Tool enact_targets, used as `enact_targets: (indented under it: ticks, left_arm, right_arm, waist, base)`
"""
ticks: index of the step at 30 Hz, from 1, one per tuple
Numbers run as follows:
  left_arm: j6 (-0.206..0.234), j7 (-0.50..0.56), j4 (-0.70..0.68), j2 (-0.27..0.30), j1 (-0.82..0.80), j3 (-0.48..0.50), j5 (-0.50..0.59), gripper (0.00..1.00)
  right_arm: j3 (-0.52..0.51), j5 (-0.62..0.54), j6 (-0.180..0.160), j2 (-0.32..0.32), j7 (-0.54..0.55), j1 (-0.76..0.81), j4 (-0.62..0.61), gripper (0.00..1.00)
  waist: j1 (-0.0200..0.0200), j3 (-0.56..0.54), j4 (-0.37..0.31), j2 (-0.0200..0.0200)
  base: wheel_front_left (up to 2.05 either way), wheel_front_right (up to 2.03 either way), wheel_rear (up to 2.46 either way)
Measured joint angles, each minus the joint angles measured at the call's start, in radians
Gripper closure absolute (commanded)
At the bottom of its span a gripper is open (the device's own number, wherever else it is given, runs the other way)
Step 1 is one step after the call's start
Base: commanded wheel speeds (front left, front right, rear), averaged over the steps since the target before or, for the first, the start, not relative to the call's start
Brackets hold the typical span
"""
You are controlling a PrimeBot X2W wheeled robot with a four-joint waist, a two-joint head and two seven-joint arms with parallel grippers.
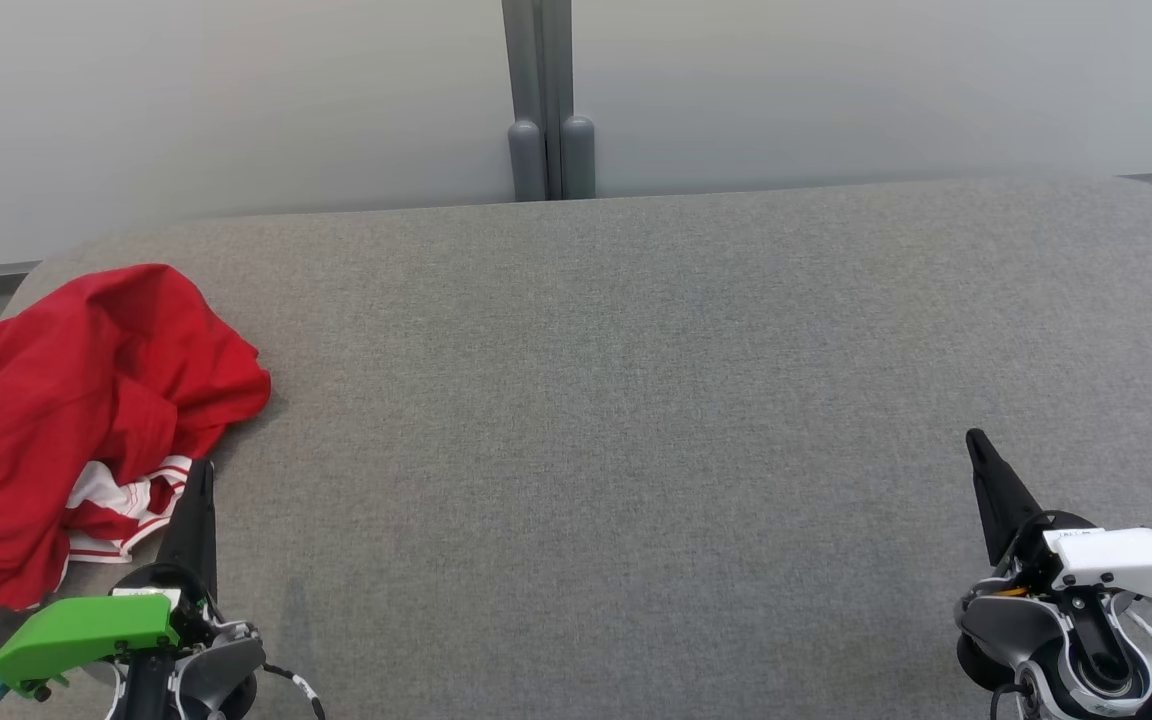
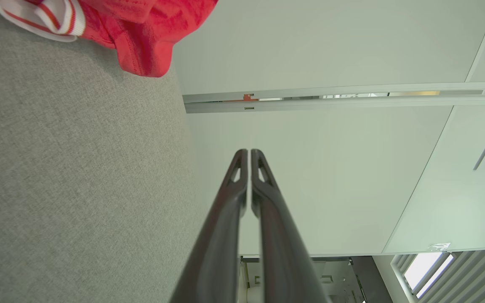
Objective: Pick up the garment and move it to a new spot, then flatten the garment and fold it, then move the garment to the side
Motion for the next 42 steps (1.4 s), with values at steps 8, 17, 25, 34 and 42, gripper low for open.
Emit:
enact_targets:
  ticks: [8,17,25,34,42]
  left_arm:
    - [0.0,0.0,0.0,0.0,0.0,0.0,0.0,1.0]
    - [0.0,0.0,0.0,0.0,0.0,0.0,0.0,1.0]
    - [0.0,0.0,0.0,0.0,0.0,0.0,0.0,1.0]
    - [0.0,0.0,0.0,0.0,0.0,0.0,0.0,1.0]
    - [0.0,0.0,0.0,0.0,0.0,0.0,0.0,1.0]
  right_arm:
    - [0.0,0.0,0.0,0.0,0.0,0.0,0.0,1.0]
    - [0.0,0.0,0.0,0.0,0.0,0.0,0.0,1.0]
    - [0.0,0.0,0.0,0.0,0.0,0.0,0.0,1.0]
    - [0.0,0.0,0.0,0.0,0.0,0.0,0.0,1.0]
    - [0.0,0.0,0.0,0.0,0.0,0.0,0.0,1.0]
  waist:
    - [0.0,0.0,0.0,0.0]
    - [0.0,0.0,0.0,0.0]
    - [0.0,0.0,0.0,0.0]
    - [0.0,0.0,0.0,0.0]
    - [0.0,0.0,0.0,0.0]
  base:
    - [0.0,0.0,0.0]
    - [0.0,0.0,0.0]
    - [0.0,0.0,0.0]
    - [0.0,0.0,0.0]
    - [0.0,0.0,0.0]
